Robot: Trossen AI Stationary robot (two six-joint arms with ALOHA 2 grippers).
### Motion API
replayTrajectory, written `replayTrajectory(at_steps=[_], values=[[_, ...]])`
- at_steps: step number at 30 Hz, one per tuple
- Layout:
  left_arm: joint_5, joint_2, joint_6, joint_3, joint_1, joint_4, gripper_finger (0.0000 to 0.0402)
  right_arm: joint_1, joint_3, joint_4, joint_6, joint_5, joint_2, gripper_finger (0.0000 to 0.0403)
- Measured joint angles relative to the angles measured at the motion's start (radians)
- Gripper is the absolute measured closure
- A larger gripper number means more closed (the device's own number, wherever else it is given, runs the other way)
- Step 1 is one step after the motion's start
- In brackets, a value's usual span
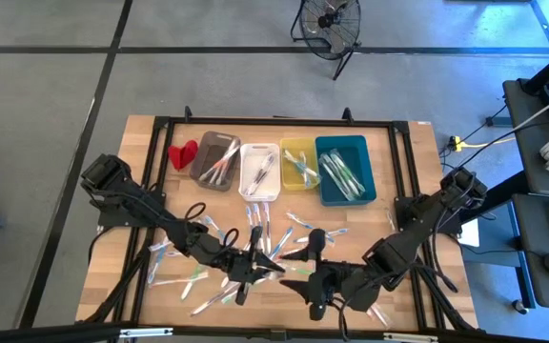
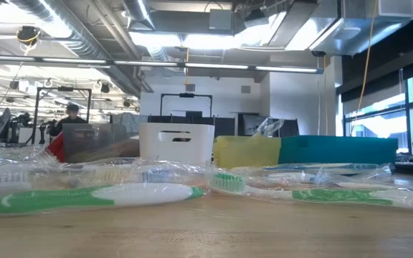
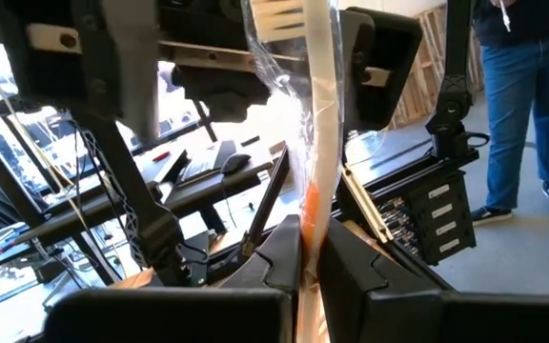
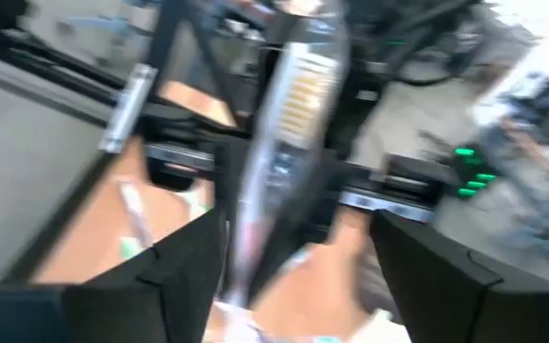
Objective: Pick & Place Toothbrushes
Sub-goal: Put the orange toothbrush into the black bin
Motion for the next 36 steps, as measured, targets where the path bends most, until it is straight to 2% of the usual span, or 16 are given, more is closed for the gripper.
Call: replayTrajectory(at_steps=[2, 5, 13, 24, 28, 32, 36], values=[[-0.020, 0.000, 0.000, 0.000, -0.003, 0.000, 0.0387, 0.016, 0.000, 0.000, -0.008, 0.064, 0.000, 0.0124], [-0.057, -0.010, 0.000, 0.000, -0.010, -0.025, 0.0387, 0.045, 0.000, 0.000, -0.011, 0.104, 0.000, 0.0115], [-0.198, -0.075, -0.090, 0.000, -0.017, -0.140, 0.0387, 0.112, 0.000, -0.019, 0.059, 0.111, 0.000, 0.0122], [-0.421, -0.215, -0.290, 0.000, 0.019, -0.488, 0.0387, 0.142, 0.000, -0.081, 0.174, 0.100, 0.000, 0.0159], [-0.459, -0.282, -0.364, 0.000, 0.041, -0.612, 0.0386, 0.142, 0.000, -0.108, 0.215, 0.100, 0.000, 0.0168], [-0.542, -0.363, -0.441, 0.000, 0.072, -0.763, 0.0385, 0.142, 0.000, -0.129, 0.258, 0.099, 0.000, 0.0173], [-0.549, -0.449, -0.539, 0.000, 0.142, -0.942, 0.0384, 0.142, 0.000, -0.150, 0.292, 0.099, 0.000, 0.0174]])
